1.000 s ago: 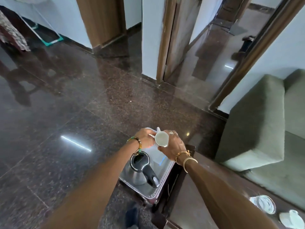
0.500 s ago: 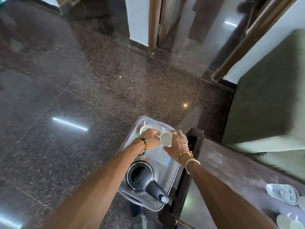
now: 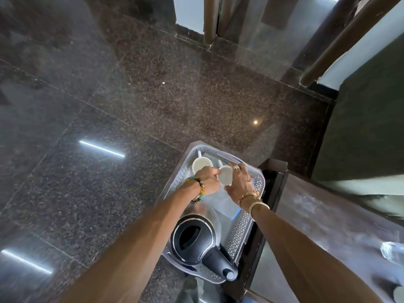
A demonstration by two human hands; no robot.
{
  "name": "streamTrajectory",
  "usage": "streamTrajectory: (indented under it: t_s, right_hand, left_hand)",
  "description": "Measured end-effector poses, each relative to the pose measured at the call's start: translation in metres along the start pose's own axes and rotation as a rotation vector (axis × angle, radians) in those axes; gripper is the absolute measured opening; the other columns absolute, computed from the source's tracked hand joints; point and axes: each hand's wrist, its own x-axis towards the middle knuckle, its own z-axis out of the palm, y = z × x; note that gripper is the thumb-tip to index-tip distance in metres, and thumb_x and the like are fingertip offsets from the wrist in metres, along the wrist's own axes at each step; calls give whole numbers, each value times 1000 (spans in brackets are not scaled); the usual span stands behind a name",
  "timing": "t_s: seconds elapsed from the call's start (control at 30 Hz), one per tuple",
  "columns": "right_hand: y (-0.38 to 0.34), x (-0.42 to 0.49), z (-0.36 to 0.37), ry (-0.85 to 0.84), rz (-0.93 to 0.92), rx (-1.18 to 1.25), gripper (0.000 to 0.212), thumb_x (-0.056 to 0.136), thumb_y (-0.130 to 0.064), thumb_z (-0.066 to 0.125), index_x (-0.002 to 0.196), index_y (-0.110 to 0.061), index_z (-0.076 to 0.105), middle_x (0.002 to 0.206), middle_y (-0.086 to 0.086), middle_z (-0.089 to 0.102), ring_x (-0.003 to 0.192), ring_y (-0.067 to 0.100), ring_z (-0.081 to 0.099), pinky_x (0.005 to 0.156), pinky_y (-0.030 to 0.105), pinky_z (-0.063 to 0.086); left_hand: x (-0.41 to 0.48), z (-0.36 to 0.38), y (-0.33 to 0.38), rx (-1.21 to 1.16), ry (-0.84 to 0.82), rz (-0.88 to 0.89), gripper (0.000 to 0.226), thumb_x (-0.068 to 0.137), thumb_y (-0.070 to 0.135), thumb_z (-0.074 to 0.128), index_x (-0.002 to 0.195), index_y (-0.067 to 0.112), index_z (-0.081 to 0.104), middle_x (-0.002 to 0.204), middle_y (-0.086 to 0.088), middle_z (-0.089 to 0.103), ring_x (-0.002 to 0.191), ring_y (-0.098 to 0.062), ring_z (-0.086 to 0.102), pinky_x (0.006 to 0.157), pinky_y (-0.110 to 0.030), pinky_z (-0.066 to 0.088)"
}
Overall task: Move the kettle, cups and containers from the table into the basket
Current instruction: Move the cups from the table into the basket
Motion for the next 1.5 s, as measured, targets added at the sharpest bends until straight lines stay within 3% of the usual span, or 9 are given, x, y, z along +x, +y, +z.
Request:
streamTrajectory:
  t_s: [0.23,0.47,0.63,0.87,1.1,1.2,1.33,1.43,1.5]
  right_hand:
    - [-2,-40,-39,2,0,3,79,81,3,55,152,-11,26,147,11,35,138,30,36,112,32,30]
    - [5,-118,-125,176,7,68,69,87,-12,58,150,-14,32,145,9,40,135,28,41,110,34,36]
    - [30,-178,-173,333,45,92,64,88,-25,62,147,-17,38,140,7,45,130,26,47,105,36,42]
    - [97,-271,-207,555,166,107,57,89,-36,62,141,-20,44,132,6,50,118,28,54,94,39,46]
    - [176,-378,-219,744,276,134,58,86,-35,67,138,-18,49,131,9,53,119,29,55,95,37,46]
    - [208,-428,-202,788,325,174,57,85,-34,67,136,-16,51,131,8,54,119,28,55,95,35,45]
    - [256,-510,-147,787,412,215,56,85,-31,67,137,-15,51,131,9,55,117,29,56,91,35,45]
    - [287,-569,-102,743,469,249,60,82,-27,67,138,-15,49,134,9,54,121,30,55,99,38,45]
    - [307,-606,-85,745,509,266,66,80,-26,70,140,-14,46,136,9,52,123,29,53,103,34,42]
  left_hand:
    - [-35,-14,11,52,63,45,37,88,8,58,125,10,61,128,-12,61,119,-26,57,100,-40,49]
    - [-91,-22,75,178,180,199,16,84,20,67,99,17,69,105,-8,72,101,-26,66,90,-38,54]
    - [-129,13,140,227,225,392,22,84,24,69,105,19,70,105,1,73,99,-16,67,90,-24,50]
    - [-185,97,212,389,187,611,20,86,33,66,103,25,70,102,6,73,93,-13,66,77,-19,44]
    - [-250,193,252,503,101,749,16,84,31,68,99,25,71,101,4,72,93,-16,66,74,-19,44]
    - [-274,242,249,506,86,756,8,83,32,68,90,32,67,92,8,69,82,-13,63,70,-20,44]
    - [-309,332,209,573,17,759,17,81,30,69,98,28,70,88,10,66,82,-10,60,72,-18,43]
    - [-339,398,178,634,-64,764,22,80,25,70,102,24,71,95,5,70,89,-13,64,75,-18,47]
    - [-359,440,167,631,-125,794,23,81,20,71,103,18,71,91,4,66,87,-13,62,66,-9,45]
